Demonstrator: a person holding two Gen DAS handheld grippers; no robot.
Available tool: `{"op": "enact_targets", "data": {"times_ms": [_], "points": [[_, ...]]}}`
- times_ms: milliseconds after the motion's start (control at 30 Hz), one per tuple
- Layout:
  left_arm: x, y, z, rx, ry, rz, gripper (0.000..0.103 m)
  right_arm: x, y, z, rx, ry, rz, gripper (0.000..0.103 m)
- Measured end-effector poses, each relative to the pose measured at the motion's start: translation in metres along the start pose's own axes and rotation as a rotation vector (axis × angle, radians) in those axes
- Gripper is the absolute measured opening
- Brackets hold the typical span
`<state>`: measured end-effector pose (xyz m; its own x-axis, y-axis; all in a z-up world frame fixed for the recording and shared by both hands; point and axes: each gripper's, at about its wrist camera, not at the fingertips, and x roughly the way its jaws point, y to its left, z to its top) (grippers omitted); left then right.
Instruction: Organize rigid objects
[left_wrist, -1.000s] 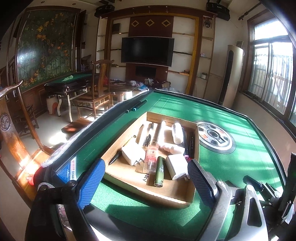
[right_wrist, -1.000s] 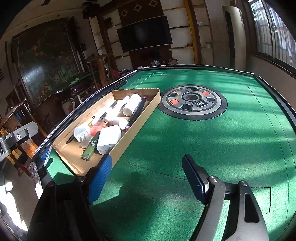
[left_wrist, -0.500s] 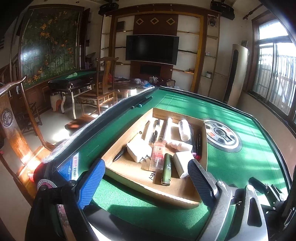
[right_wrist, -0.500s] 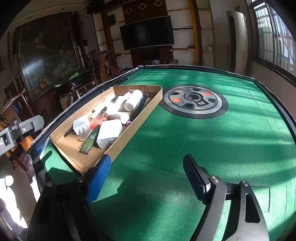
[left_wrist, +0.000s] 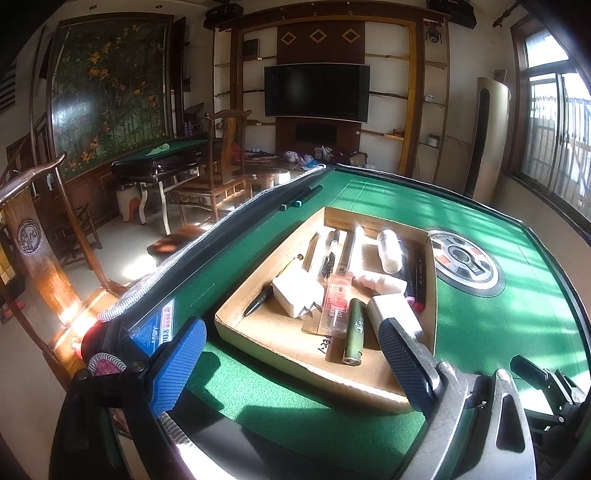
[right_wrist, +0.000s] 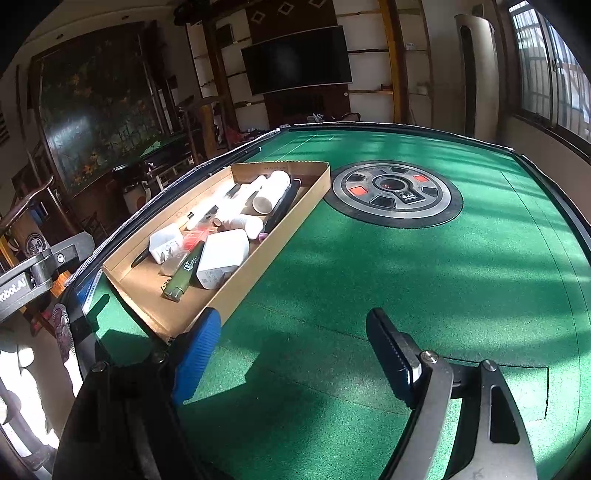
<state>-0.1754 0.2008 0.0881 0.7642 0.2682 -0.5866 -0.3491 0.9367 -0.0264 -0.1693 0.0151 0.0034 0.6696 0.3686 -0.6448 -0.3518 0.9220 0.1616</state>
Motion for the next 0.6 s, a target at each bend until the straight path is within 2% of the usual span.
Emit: {"op": "enact_targets", "data": {"times_ms": [600], "points": [[-0.0049, 0.0027, 0.002, -0.023, -0.012, -0.014, 0.096, 0.0058, 0.0028, -0.0032, 0.003, 0.036, 0.021, 0.081]]}}
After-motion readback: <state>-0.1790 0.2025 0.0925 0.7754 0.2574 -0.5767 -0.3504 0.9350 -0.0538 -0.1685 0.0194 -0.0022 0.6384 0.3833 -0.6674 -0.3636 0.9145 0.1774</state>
